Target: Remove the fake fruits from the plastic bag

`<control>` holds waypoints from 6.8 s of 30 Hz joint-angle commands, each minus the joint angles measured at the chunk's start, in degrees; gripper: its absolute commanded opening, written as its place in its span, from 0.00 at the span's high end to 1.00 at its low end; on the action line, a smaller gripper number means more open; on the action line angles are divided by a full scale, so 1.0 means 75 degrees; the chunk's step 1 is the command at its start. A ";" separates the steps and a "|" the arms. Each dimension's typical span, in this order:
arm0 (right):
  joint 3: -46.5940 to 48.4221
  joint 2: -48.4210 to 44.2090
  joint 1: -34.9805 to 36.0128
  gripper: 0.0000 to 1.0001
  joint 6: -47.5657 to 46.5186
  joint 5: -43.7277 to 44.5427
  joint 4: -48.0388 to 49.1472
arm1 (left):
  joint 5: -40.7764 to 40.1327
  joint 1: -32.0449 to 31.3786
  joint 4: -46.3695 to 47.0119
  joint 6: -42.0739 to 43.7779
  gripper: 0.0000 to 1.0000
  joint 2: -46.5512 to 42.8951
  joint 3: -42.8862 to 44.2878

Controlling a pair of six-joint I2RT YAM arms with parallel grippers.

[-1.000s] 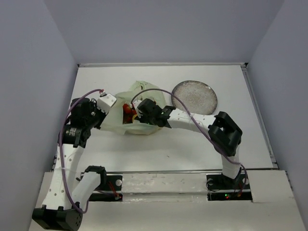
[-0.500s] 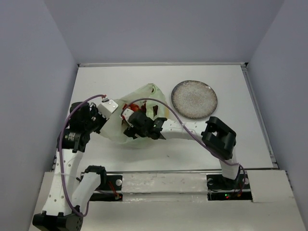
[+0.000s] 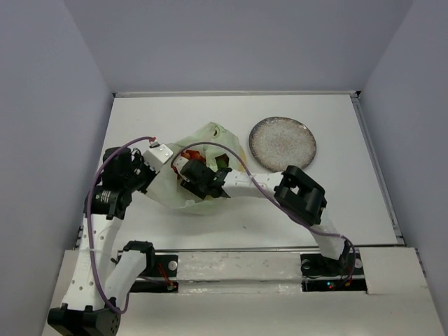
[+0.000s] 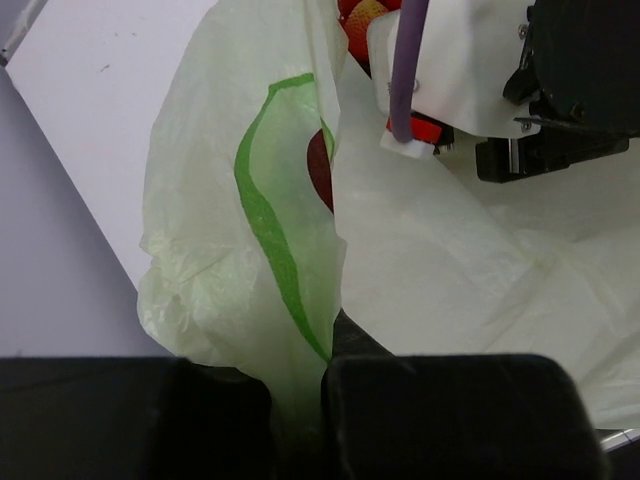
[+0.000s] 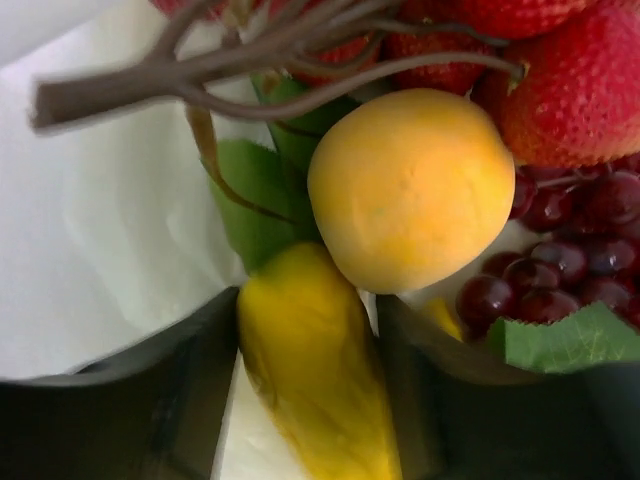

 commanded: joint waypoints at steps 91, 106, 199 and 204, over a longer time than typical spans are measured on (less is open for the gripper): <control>0.0333 -0.2320 -0.0793 0.35 0.4677 -0.2283 0.0121 | -0.2380 -0.0706 0.2044 -0.1004 0.70 -0.1107 -0.1177; 0.1935 -0.0001 -0.1050 0.00 0.6283 0.0214 -0.0311 | -0.1502 -0.0706 0.2103 -0.1262 0.71 -0.0873 -0.0896; 0.0086 -0.3867 -0.5386 0.99 0.3460 -0.1248 0.0520 | -0.2673 -0.0717 0.2361 -0.1251 1.00 -0.0287 -0.0333; -0.0172 -0.3188 -0.5386 0.99 0.3295 -0.0733 0.0520 | -0.2673 -0.0706 0.2361 -0.1169 1.00 -0.0322 -0.0310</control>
